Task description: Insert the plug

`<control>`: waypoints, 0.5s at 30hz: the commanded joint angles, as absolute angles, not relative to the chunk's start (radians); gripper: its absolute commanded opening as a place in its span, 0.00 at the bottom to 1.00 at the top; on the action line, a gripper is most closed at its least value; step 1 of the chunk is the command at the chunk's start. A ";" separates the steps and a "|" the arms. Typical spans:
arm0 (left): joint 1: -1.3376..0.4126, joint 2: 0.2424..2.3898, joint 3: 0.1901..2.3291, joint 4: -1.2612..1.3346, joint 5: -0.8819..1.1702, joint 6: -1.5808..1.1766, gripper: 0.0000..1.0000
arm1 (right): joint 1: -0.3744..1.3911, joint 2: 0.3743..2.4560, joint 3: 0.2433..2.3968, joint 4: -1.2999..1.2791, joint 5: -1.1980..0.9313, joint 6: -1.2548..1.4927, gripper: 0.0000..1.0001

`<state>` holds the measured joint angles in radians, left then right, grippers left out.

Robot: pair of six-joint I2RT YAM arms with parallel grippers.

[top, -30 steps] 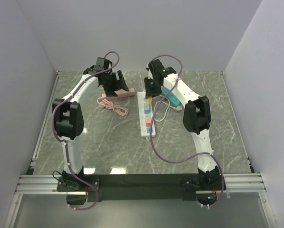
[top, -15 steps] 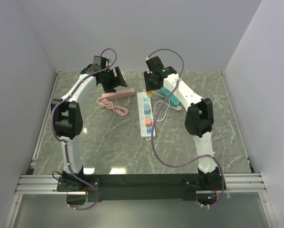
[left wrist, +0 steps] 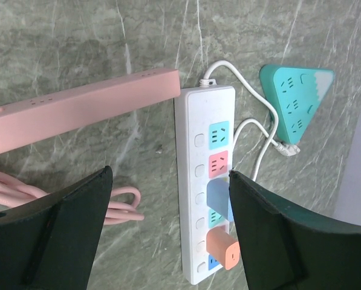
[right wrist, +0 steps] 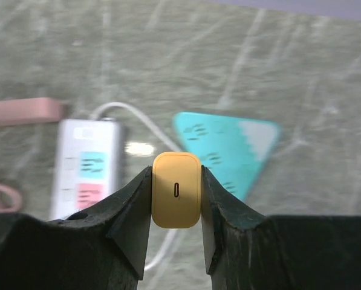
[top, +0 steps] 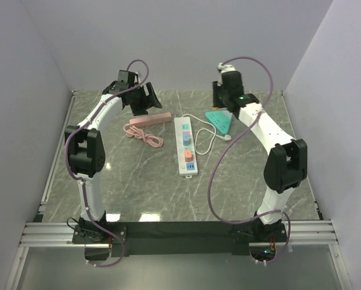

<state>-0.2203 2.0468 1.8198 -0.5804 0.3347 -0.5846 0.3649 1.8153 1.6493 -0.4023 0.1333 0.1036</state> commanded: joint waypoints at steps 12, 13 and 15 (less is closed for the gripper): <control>-0.221 1.928 1.661 -0.496 0.296 -0.581 0.83 | 0.106 1.871 1.654 -0.428 -0.339 -0.291 0.00; -0.221 1.924 1.635 -0.489 0.296 -0.584 0.83 | 0.103 1.881 1.663 -0.446 -0.359 -0.304 0.00; -0.221 1.911 1.609 -0.482 0.291 -0.591 0.83 | 0.098 1.904 1.704 -0.494 -0.388 -0.334 0.00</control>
<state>-0.2203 1.9961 1.6371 -0.5331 0.3077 -0.5877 0.1051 1.8839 1.6215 -0.4473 -0.2848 -0.2401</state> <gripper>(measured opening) 0.833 0.404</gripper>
